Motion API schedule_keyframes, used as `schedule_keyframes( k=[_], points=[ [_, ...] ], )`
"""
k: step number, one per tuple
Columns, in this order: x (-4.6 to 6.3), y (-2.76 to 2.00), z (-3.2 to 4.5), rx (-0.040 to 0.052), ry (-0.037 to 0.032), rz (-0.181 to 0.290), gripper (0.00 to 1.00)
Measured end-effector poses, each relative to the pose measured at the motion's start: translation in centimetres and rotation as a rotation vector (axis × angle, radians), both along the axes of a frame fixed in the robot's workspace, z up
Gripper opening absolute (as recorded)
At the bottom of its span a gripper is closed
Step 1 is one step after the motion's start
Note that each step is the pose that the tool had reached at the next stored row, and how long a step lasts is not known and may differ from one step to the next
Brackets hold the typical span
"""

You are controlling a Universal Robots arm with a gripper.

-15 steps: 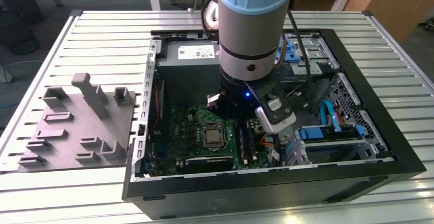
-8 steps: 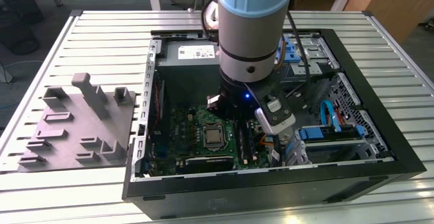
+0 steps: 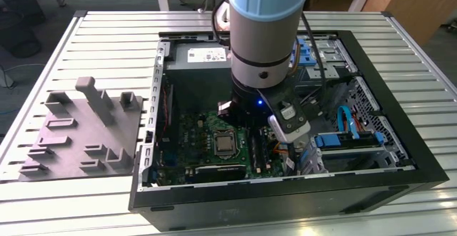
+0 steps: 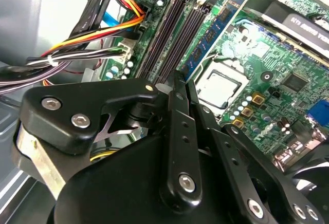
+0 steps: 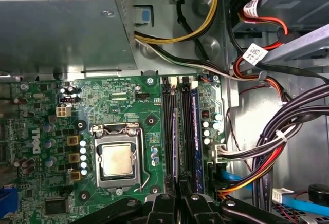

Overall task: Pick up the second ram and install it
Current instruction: 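Insert the second ram into the second slot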

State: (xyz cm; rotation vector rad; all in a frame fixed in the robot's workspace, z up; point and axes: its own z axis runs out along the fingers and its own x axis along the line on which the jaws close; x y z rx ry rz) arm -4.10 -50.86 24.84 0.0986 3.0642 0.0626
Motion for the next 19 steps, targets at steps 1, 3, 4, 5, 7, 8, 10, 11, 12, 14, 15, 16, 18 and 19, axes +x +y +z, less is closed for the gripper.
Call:
schedule_keyframes(
  k=[1, 3, 4, 5, 7, 8, 10, 11, 12, 14, 15, 16, 18, 19],
  points=[
    [0.00, 0.00, -0.03, 0.0001, 0.0000, 0.000, 0.14],
    [0.00, 0.00, -0.11, 0.0001, 0.0000, 0.000, 0.14],
    [0.00, 0.00, -0.15, 0.0001, -0.0001, 0.000, 0.14],
    [0.00, 0.00, -0.20, 0.0002, -0.0001, 0.000, 0.14],
    [0.00, 0.00, -0.28, 0.0001, 0.0000, 0.000, 0.14],
    [0.00, 0.00, -0.32, 0.0001, 0.0000, 0.000, 0.14],
    [0.00, 0.00, -0.40, 0.0000, 0.0000, 0.000, 0.14],
    [0.00, 0.00, -0.45, 0.0000, 0.0000, 0.000, 0.14],
    [0.00, 0.00, -0.49, 0.0000, 0.0000, 0.000, 0.14],
    [0.00, 0.00, -0.57, 0.0001, 0.0000, 0.000, 0.14],
    [0.00, 0.00, -0.61, 0.0002, -0.0001, 0.000, 0.14],
    [0.00, 0.00, -0.66, 0.0001, 0.0000, 0.000, 0.14],
    [0.00, 0.00, -0.75, 0.0001, -0.0001, 0.000, 0.14],
    [0.00, 0.00, -0.79, 0.0000, 0.0000, 0.000, 0.14]
  ],
)
